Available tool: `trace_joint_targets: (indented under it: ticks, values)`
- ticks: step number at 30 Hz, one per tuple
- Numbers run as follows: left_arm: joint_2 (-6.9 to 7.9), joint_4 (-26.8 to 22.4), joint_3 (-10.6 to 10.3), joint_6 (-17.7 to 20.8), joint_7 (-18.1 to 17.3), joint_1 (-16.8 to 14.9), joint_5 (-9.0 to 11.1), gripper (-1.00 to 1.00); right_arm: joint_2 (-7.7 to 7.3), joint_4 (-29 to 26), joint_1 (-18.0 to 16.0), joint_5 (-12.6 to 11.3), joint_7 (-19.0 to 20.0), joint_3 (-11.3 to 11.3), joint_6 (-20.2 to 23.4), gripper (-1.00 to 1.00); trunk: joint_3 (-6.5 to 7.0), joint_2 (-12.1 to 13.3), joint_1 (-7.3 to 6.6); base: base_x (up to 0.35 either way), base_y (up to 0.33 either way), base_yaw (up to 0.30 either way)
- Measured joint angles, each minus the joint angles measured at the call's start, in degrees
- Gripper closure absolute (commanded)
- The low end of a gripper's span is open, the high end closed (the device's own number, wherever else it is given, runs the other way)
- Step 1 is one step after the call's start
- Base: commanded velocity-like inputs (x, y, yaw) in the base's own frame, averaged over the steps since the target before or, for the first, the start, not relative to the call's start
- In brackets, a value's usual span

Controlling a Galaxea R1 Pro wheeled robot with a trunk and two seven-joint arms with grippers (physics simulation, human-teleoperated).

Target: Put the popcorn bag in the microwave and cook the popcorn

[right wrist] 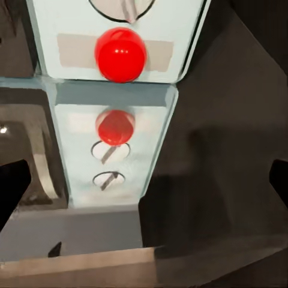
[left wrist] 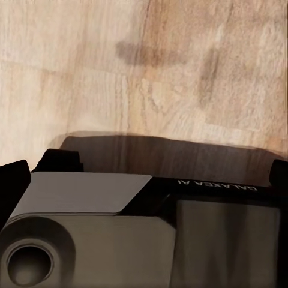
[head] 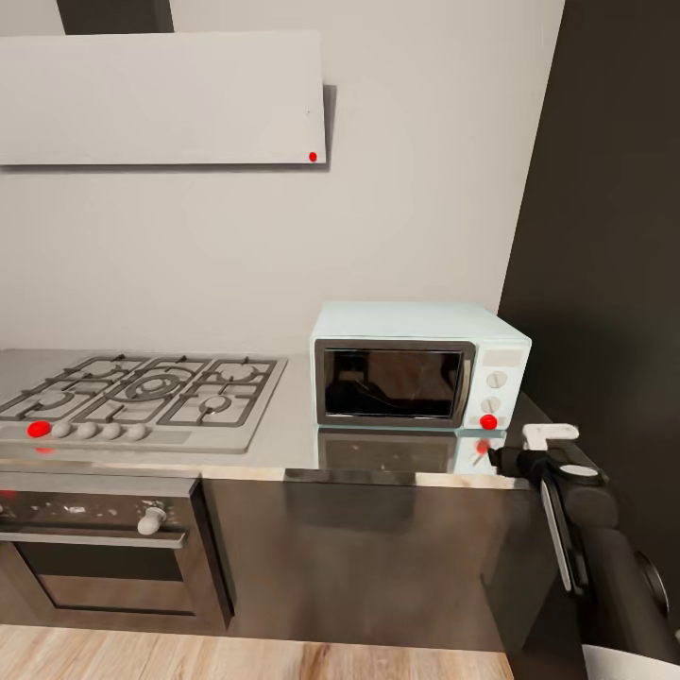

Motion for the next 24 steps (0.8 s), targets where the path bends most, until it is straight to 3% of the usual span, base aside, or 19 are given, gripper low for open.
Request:
trace_joint_targets:
  ticks: [6, 15, 20, 21, 24]
  values:
    - [0.00, 0.0, 0.0, 0.0, 0.0, 0.0, 0.0, -1.00, 0.04, 0.6, 0.0, -1.3, 0.5, -1.9, 1.7, -1.00, 0.00, 0.0, 0.00, 0.000, 0.000, 0.000]
    - [0.00, 0.0, 0.0, -0.1, 0.0, 0.0, 0.0, -1.00, 0.84, 0.6, 0.0, -4.1, 0.6, -4.8, -1.0, -1.00, 0.00, 0.0, 0.00, 0.000, 0.000, 0.000]
    - [0.00, 0.0, 0.0, -0.1, 0.0, 0.0, 0.0, -1.00, 0.90, 0.6, 0.0, -5.8, 0.7, -4.6, -2.6, -1.00, 0.00, 0.0, 0.00, 0.000, 0.000, 0.000]
    - [0.00, 0.0, 0.0, -0.1, 0.0, 0.0, 0.0, -1.00, 0.86, 0.6, 0.0, -7.7, 0.8, -4.6, -9.3, -1.00, 0.00, 0.0, 0.00, 0.000, 0.000, 0.000]
    - [0.00, 0.0, 0.0, -0.1, 0.0, 0.0, 0.0, -1.00, 0.93, 0.6, 0.0, -7.9, 0.7, -4.5, -10.0, -1.00, 0.00, 0.0, 0.00, 0.000, 0.000, 0.000]
